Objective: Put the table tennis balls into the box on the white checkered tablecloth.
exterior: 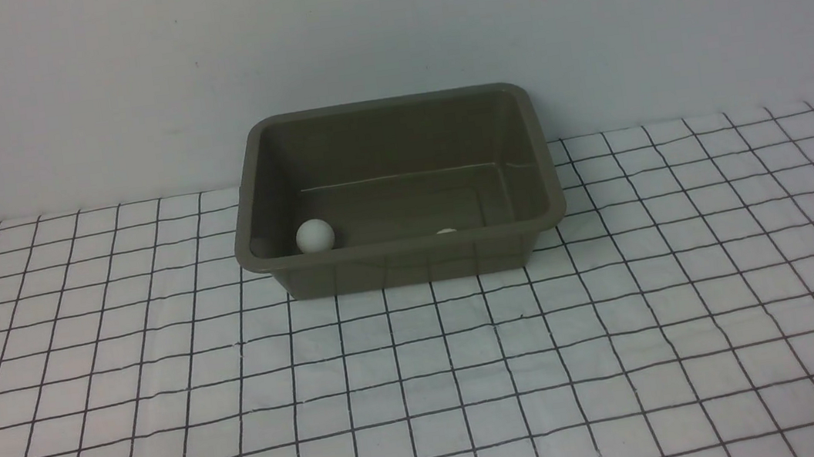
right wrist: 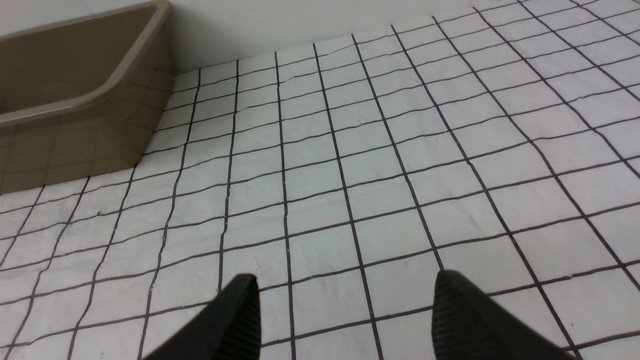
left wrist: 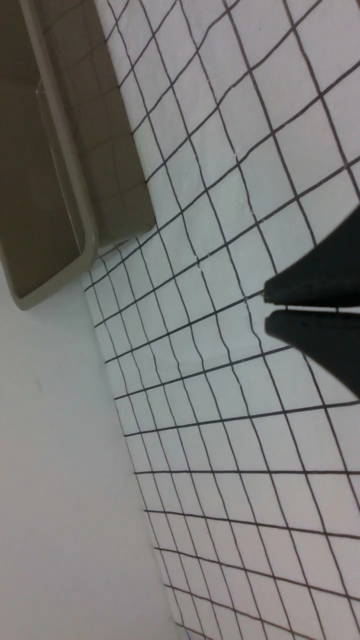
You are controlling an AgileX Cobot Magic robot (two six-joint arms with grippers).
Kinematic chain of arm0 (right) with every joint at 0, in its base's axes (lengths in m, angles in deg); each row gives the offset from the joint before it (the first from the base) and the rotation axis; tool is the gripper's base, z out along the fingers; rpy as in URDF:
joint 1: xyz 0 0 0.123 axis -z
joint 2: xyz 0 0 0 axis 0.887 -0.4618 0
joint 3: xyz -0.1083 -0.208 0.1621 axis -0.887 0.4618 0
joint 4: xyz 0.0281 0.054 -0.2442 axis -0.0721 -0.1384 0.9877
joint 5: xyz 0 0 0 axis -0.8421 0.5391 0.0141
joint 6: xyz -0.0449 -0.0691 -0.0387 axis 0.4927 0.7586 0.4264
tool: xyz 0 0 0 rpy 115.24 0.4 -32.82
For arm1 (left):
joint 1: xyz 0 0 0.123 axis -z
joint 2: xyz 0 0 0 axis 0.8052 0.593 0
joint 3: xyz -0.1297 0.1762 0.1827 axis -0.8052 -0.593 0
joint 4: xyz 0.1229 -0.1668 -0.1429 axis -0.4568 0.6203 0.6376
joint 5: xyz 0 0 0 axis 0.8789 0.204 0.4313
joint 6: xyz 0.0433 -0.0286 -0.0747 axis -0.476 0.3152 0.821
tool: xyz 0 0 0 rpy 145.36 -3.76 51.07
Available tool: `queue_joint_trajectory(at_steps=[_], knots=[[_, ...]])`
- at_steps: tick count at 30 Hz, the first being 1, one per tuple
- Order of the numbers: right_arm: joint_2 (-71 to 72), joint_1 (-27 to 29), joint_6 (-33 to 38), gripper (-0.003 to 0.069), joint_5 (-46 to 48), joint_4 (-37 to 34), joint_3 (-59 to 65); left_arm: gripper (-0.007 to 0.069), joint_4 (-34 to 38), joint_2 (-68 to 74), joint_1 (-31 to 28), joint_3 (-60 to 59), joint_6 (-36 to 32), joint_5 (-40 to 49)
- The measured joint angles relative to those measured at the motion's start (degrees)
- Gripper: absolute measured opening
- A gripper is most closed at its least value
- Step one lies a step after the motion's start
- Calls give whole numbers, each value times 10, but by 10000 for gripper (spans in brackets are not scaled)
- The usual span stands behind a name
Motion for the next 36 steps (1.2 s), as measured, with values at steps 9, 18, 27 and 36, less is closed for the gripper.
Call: queue_joint_trajectory(at_steps=[9,18,27,36], knots=[[0,0,0,420,0,0,0,-4,2,0,2,-16,24,-59],[0,0,0,420,0,0,0,-4,-45,-11,2,-38,114,-55],[0,0,0,420,0,0,0,-4,-123,-22,1,-38,155,19],[0,0,0,420,0,0,0,-4,-129,-66,-74,-38,155,65]])
